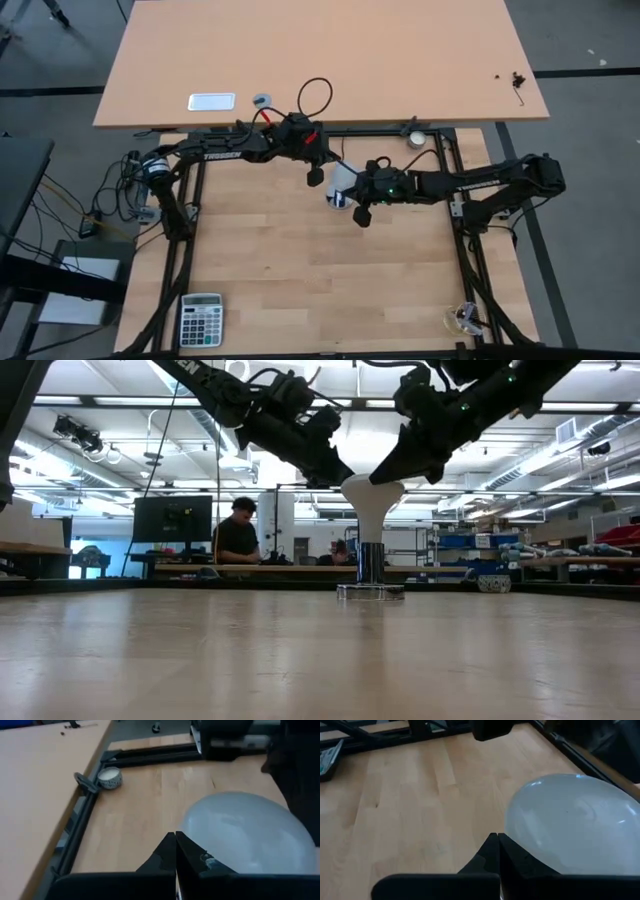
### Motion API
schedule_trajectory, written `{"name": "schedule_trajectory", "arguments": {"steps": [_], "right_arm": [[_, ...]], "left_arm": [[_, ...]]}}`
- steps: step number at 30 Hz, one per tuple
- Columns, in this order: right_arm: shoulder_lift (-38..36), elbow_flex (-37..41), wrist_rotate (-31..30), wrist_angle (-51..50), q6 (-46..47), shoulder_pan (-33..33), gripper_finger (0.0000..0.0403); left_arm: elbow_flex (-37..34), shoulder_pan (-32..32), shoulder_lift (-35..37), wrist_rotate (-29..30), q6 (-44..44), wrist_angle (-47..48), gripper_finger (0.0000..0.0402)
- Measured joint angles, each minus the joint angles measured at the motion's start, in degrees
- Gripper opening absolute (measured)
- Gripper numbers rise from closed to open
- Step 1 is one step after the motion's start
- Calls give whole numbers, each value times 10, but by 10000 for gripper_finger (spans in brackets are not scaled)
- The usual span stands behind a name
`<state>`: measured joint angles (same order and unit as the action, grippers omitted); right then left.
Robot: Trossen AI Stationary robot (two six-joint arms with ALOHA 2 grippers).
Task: Screw lightbulb
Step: Remove the lightbulb from the silver lamp socket
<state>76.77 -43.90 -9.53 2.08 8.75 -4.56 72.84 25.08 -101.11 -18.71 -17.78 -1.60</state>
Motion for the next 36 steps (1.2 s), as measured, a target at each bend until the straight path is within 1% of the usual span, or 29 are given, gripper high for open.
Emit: {"name": "schedule_trajectory", "arguments": {"steps": [11,22,31,36], "right_arm": [[0,0,5,-16,0,-6,3],[-7,0,9,-32,-9,-22,4],[-29,1,9,-83,-10,-50,4],[-29,1,-5,-109,-10,-68,4]], "left_arm": [[0,-4,-7,-26,0,12,0],[3,-6,-3,-27,0,73,0],[1,-12,14,-26,0,111,0],[0,-29,22,-32,0,145,0]]}}
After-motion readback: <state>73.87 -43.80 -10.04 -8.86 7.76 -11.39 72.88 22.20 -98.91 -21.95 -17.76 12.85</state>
